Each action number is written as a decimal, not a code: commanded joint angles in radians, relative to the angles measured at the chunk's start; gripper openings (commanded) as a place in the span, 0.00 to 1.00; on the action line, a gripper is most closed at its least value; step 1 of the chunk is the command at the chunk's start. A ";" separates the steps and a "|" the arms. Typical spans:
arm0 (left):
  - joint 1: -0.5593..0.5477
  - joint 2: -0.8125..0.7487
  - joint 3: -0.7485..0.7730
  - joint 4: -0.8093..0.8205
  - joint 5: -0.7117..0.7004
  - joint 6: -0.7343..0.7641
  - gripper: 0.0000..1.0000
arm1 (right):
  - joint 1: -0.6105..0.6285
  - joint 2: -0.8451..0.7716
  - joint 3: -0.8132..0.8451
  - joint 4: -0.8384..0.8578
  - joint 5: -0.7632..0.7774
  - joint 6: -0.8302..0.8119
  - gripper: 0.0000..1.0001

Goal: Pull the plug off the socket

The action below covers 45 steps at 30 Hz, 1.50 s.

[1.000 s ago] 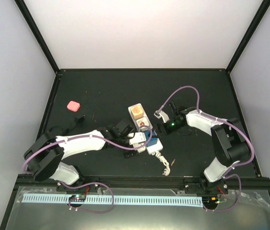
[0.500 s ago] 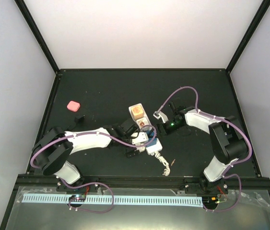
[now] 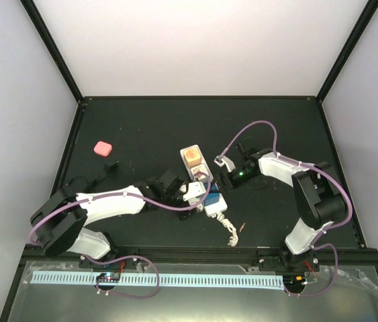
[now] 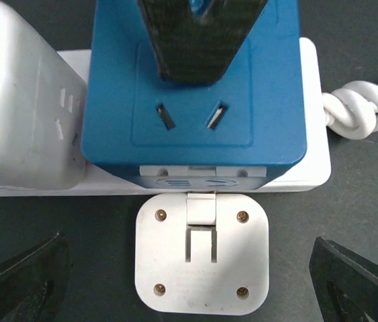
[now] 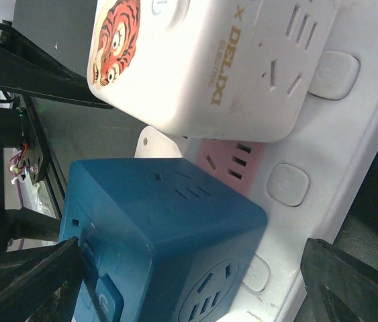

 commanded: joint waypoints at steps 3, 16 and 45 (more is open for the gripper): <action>0.002 0.036 -0.050 0.157 -0.010 -0.046 0.99 | 0.003 0.033 0.014 -0.018 0.090 -0.022 0.90; 0.017 0.086 -0.176 0.422 0.003 0.004 0.99 | 0.004 0.043 0.011 -0.014 0.107 -0.027 0.90; 0.038 0.279 -0.092 0.625 0.009 -0.013 0.52 | -0.054 0.051 0.068 -0.037 0.207 -0.050 0.89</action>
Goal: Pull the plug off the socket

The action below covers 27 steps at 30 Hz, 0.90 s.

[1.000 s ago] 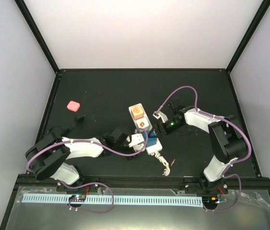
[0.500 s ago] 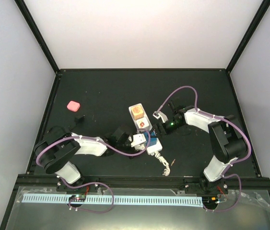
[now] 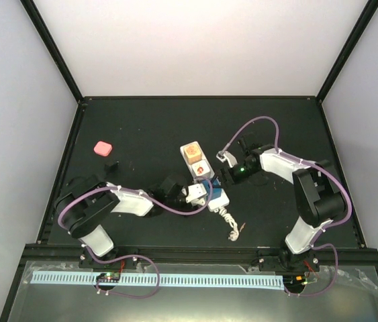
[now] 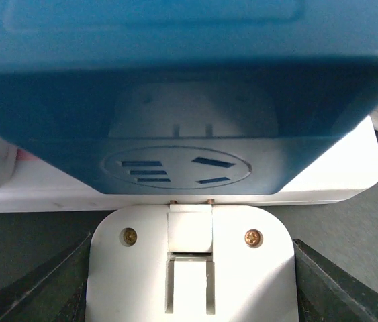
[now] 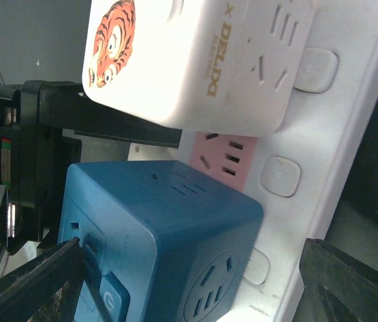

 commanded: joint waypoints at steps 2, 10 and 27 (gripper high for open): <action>0.008 0.079 0.097 0.118 -0.032 0.006 0.52 | -0.051 0.032 0.043 -0.030 0.188 -0.056 0.89; 0.008 0.156 0.188 0.088 -0.027 0.011 0.49 | -0.068 -0.013 0.086 -0.071 0.140 -0.087 1.00; 0.018 0.153 0.197 0.078 0.000 -0.008 0.50 | -0.059 0.040 0.058 -0.041 0.041 -0.096 0.96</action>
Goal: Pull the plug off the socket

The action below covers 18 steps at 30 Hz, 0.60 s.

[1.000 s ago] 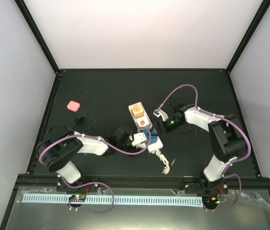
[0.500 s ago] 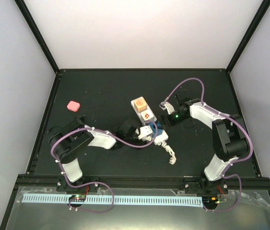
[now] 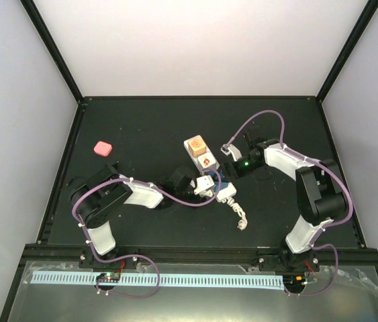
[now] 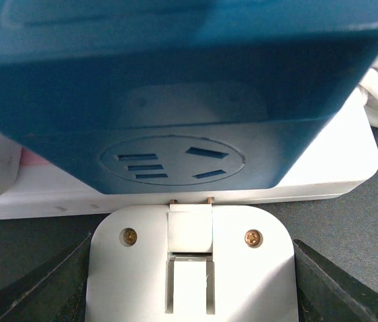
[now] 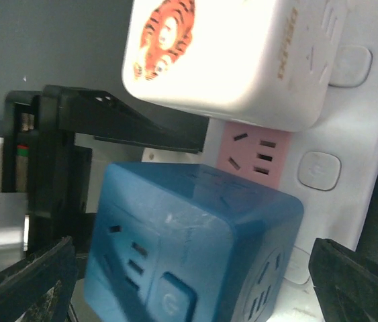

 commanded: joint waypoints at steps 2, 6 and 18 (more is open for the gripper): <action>0.012 0.010 0.043 0.048 0.024 -0.001 0.51 | 0.006 0.062 -0.010 0.006 0.042 -0.026 0.95; 0.017 0.012 0.044 0.041 0.024 -0.004 0.51 | 0.006 0.079 -0.013 0.018 0.072 -0.019 0.93; 0.026 -0.028 -0.002 0.020 0.032 -0.016 0.50 | -0.015 0.117 -0.017 0.010 0.140 -0.024 0.77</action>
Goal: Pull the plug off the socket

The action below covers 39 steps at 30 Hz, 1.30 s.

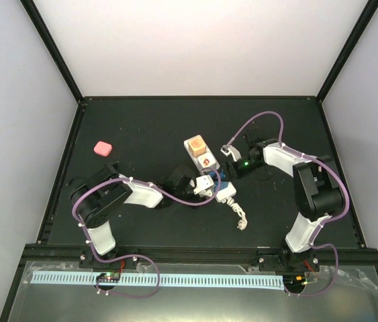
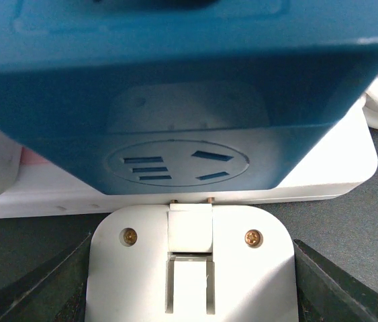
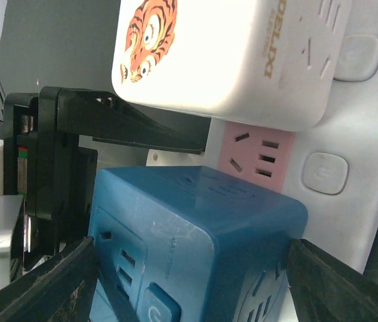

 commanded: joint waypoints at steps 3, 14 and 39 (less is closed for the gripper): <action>0.012 -0.040 -0.015 0.017 0.017 -0.011 0.50 | -0.015 0.070 -0.021 0.005 0.187 -0.036 0.75; 0.022 -0.083 -0.070 0.010 0.024 -0.005 0.50 | -0.032 0.071 -0.028 0.008 0.236 -0.044 0.71; 0.102 -0.411 -0.094 -0.286 0.180 0.085 0.49 | -0.032 -0.029 -0.010 -0.004 0.093 -0.066 0.88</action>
